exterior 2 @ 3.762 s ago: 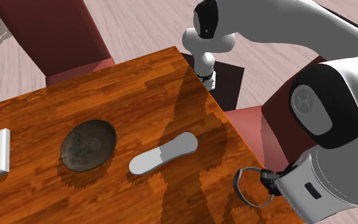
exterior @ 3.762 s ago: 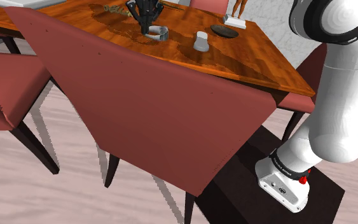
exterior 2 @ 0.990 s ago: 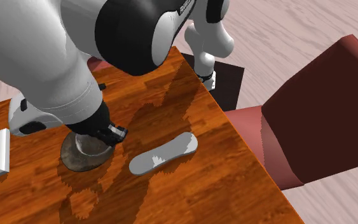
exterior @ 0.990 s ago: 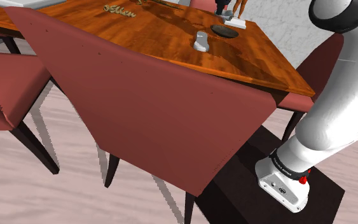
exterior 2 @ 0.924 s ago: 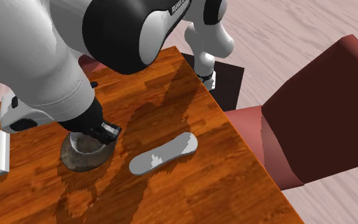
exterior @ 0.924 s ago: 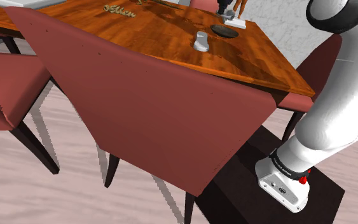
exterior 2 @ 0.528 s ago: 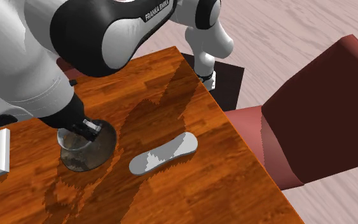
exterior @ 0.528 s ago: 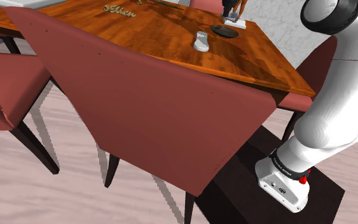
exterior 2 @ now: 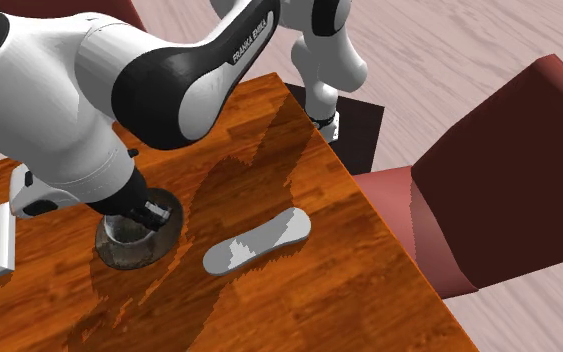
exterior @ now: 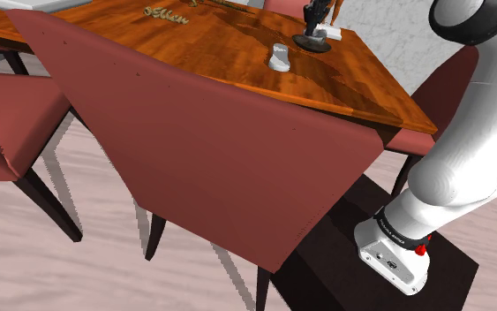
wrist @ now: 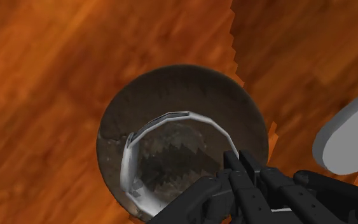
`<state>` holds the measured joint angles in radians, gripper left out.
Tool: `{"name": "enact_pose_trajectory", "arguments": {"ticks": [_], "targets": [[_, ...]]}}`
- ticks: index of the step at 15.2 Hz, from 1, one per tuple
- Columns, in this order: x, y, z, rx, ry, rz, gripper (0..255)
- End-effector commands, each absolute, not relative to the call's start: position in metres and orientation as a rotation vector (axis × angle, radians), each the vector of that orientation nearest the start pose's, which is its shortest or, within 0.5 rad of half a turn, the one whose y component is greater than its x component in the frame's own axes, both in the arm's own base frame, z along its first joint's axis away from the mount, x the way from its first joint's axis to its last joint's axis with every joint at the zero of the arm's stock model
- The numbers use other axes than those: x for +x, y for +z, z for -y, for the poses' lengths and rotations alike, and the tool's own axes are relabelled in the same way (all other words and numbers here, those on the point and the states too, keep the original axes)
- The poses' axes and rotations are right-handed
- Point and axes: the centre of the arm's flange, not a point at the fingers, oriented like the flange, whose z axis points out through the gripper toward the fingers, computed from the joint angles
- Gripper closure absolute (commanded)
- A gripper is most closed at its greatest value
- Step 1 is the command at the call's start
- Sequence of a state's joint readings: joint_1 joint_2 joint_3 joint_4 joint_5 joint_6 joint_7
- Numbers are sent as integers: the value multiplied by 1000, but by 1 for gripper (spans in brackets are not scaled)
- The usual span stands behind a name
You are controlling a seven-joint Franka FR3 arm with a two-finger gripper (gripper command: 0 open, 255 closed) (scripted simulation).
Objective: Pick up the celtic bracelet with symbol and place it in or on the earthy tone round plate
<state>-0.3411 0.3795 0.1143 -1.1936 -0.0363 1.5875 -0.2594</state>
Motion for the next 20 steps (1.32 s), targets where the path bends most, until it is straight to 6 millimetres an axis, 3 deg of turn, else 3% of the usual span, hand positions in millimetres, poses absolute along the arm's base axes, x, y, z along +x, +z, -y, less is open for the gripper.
{"name": "enact_pose_trajectory", "arguments": {"ticks": [1,10,11,16,20], "targets": [[645,563,169,-3140,-28,38,255],[645,557,169,-3140,-28,38,255],[645,557,169,-3140,-28,38,0],[645,557,169,-3140,-28,38,0],[644,607,169,-3140,-28,38,0]]}}
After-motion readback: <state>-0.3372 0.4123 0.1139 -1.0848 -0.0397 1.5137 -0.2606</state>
